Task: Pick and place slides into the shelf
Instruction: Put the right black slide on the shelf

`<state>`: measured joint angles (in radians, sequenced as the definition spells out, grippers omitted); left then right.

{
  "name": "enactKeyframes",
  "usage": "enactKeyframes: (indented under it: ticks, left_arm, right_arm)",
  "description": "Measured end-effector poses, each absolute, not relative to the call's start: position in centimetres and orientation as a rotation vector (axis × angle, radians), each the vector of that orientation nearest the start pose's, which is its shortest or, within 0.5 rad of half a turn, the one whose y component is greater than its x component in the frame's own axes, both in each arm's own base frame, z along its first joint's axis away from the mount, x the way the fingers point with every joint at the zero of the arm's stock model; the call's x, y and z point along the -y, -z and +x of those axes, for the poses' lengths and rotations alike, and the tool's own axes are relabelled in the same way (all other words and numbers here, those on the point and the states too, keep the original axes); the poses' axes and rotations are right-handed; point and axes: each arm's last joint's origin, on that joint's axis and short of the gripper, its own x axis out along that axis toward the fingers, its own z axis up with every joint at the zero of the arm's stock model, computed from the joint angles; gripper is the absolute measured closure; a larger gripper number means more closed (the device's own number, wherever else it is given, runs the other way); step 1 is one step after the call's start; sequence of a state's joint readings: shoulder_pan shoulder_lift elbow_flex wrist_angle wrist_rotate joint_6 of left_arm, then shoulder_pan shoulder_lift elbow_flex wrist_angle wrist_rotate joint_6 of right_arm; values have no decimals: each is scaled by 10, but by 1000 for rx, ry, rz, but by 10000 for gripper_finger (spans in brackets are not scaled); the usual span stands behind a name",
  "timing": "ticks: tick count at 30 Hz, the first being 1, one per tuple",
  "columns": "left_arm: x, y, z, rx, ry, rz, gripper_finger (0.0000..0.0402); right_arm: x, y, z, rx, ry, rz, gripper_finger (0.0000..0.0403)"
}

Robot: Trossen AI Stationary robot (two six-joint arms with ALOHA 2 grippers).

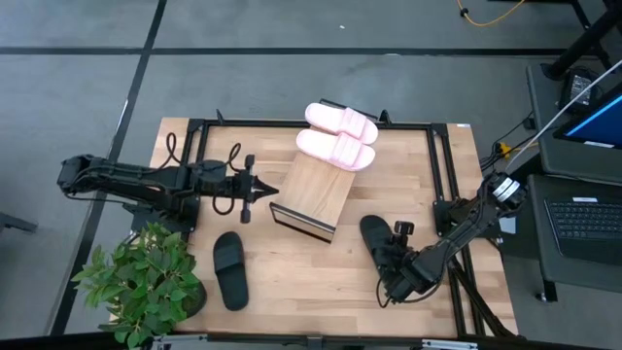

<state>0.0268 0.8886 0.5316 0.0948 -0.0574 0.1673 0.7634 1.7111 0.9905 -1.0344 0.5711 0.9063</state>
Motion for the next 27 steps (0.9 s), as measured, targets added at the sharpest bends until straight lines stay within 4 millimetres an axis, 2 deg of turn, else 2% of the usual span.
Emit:
enactKeyframes:
  ticks: [5,12,21,27]
  left_arm:
    - [-4,-254,197,-267,-45,173,401]
    - [-3,-253,197,-275,-40,174,401]
    - [-3,-253,197,-275,-40,174,401]
    - [-3,-253,197,-275,-40,174,401]
  right_arm:
    - [-169,-155,205,-1240,469,-318,297]
    - [-165,-155,207,-1240,488,-310,386]
    - [-164,-161,207,-1258,502,-336,391]
    - [-164,-184,209,-1290,549,-412,391]
